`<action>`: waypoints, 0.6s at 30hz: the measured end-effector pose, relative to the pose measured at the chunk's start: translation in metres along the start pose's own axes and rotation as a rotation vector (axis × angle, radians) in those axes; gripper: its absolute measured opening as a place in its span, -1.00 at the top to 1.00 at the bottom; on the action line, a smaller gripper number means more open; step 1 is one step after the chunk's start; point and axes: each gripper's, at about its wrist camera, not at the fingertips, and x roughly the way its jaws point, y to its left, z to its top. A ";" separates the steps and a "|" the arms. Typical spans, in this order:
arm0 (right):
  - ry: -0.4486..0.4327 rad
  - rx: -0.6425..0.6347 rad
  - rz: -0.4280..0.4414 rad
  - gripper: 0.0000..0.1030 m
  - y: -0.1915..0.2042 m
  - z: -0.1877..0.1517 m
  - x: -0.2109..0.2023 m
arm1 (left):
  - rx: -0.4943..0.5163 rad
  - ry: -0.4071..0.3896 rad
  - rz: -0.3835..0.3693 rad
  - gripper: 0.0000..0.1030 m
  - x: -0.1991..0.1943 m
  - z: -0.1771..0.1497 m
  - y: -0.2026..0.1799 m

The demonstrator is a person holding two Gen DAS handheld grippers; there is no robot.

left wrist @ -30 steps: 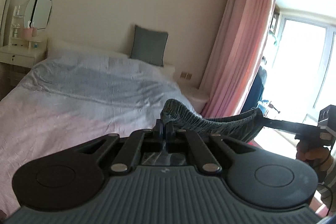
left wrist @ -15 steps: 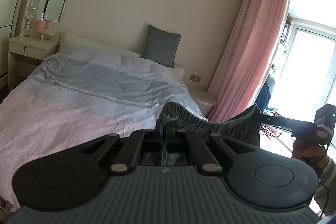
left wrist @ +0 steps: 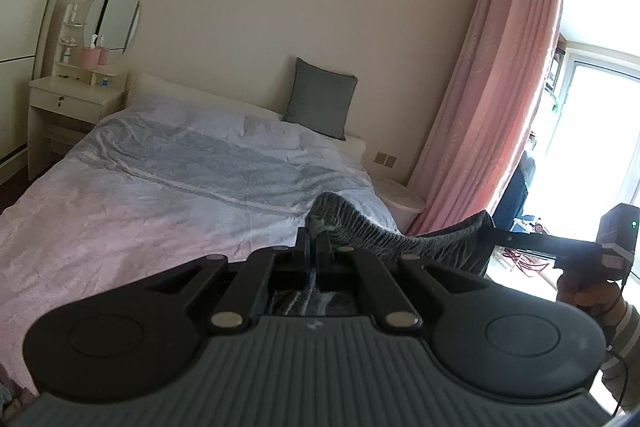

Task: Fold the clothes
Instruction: 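Lift the grey garment with both grippers and shake it out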

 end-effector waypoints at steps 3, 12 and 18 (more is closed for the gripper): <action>0.022 -0.012 0.016 0.99 0.004 0.000 0.014 | -0.002 -0.003 0.029 1.00 -0.007 -0.001 0.002; 0.061 -0.074 0.105 0.99 0.029 0.005 0.066 | 0.015 -0.036 0.163 1.00 -0.036 0.012 0.003; -0.009 -0.062 0.194 0.98 0.021 0.003 0.036 | 0.040 -0.102 0.115 1.00 -0.089 0.000 -0.050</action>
